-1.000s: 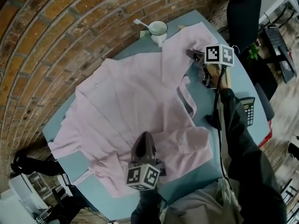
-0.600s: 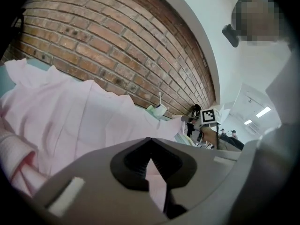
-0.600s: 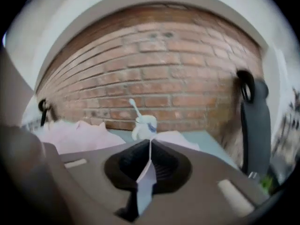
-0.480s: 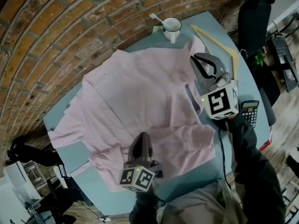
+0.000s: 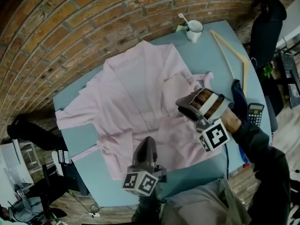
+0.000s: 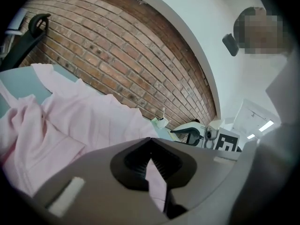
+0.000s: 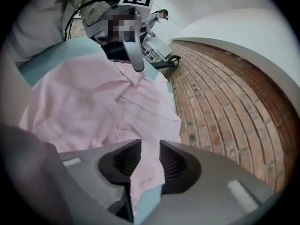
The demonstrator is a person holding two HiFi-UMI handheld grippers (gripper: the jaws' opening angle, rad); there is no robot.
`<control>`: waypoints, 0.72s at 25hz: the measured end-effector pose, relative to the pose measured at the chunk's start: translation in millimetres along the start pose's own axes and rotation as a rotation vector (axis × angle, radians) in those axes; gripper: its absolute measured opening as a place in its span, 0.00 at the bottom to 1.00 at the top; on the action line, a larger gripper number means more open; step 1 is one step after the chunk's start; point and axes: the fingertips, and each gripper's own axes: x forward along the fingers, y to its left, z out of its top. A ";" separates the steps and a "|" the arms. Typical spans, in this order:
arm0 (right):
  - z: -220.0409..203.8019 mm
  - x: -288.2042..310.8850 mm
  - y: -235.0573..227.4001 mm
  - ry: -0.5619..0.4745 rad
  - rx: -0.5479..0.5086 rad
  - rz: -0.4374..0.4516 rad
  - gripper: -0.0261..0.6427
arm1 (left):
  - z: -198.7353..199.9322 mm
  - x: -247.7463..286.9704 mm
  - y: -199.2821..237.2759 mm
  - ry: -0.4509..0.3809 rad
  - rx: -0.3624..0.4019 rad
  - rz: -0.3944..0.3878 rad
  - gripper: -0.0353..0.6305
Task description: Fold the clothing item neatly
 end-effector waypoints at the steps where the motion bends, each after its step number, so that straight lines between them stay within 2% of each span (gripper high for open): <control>1: 1.7 -6.9 -1.0 0.000 -0.003 -0.021 0.22 | -1.1 -3.8 -0.7 -0.003 -0.003 0.001 0.06; 3: 2.7 -21.1 -7.4 -0.013 0.091 -0.067 0.22 | -1.9 -13.2 -2.1 -0.003 -0.004 0.012 0.06; 5: 3.3 -34.8 -15.1 -0.046 0.283 -0.077 0.19 | -2.0 -24.8 0.6 -0.006 -0.002 0.033 0.06; 8: 19.1 -65.3 -28.6 -0.186 0.611 -0.058 0.13 | 1.2 -49.6 18.2 -0.027 0.005 0.104 0.06; 10: 39.3 -89.8 -36.1 -0.336 0.867 -0.049 0.05 | 7.3 -72.9 40.3 -0.048 0.005 0.187 0.06; 12: 57.7 -98.2 -29.5 -0.406 1.120 -0.006 0.04 | 14.8 -100.1 66.2 -0.078 -0.007 0.281 0.06; 14: 76.9 -91.5 -16.7 -0.428 1.244 0.015 0.04 | 19.0 -124.5 88.3 -0.107 -0.028 0.345 0.06; 18: 111.9 -62.5 11.6 -0.406 1.338 -0.014 0.04 | 15.2 -152.6 127.2 -0.107 -0.062 0.402 0.06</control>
